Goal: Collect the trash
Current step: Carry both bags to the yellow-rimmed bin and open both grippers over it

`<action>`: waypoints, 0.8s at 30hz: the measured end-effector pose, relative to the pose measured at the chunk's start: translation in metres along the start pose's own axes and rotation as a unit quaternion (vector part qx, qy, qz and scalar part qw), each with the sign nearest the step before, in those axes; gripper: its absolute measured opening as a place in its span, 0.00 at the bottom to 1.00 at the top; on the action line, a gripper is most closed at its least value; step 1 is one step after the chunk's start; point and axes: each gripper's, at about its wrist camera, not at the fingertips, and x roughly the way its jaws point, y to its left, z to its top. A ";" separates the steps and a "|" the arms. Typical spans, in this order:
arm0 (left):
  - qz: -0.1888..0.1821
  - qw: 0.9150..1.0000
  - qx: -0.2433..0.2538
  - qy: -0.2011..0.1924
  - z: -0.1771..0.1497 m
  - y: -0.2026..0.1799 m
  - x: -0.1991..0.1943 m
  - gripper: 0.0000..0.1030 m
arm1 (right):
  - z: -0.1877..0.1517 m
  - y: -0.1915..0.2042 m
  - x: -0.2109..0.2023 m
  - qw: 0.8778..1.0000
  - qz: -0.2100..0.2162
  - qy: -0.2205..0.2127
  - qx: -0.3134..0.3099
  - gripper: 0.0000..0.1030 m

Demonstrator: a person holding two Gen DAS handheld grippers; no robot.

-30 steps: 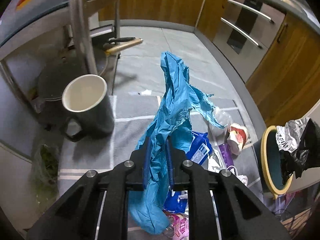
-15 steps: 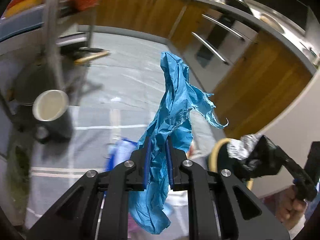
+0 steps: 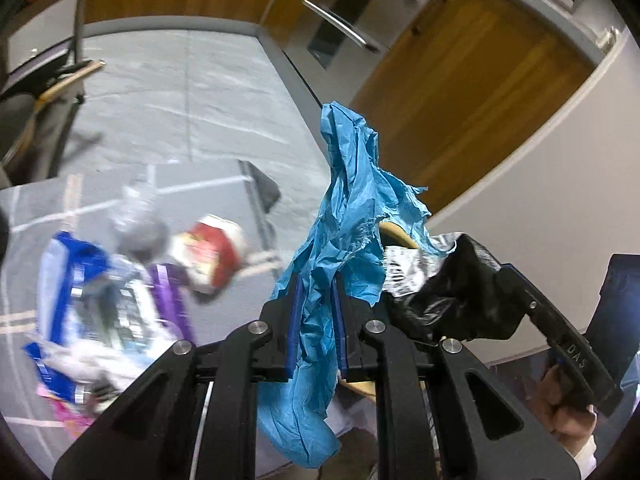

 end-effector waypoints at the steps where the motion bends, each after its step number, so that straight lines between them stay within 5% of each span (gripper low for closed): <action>1: -0.003 1.000 0.000 0.003 -0.001 -0.003 0.006 0.13 | -0.002 -0.004 0.002 1.000 -0.005 0.006 0.001 0.09; 11: -0.047 0.997 -0.056 0.038 -0.014 -0.021 0.072 0.13 | -0.029 -0.036 0.023 0.996 -0.045 0.072 -0.007 0.09; 18: -0.047 0.996 -0.051 0.060 -0.018 -0.023 0.097 0.15 | -0.040 -0.043 0.028 0.993 -0.062 0.098 -0.015 0.11; 24: -0.032 0.997 -0.033 0.058 -0.019 -0.026 0.094 0.40 | -0.033 -0.042 0.021 0.994 -0.068 0.084 -0.011 0.26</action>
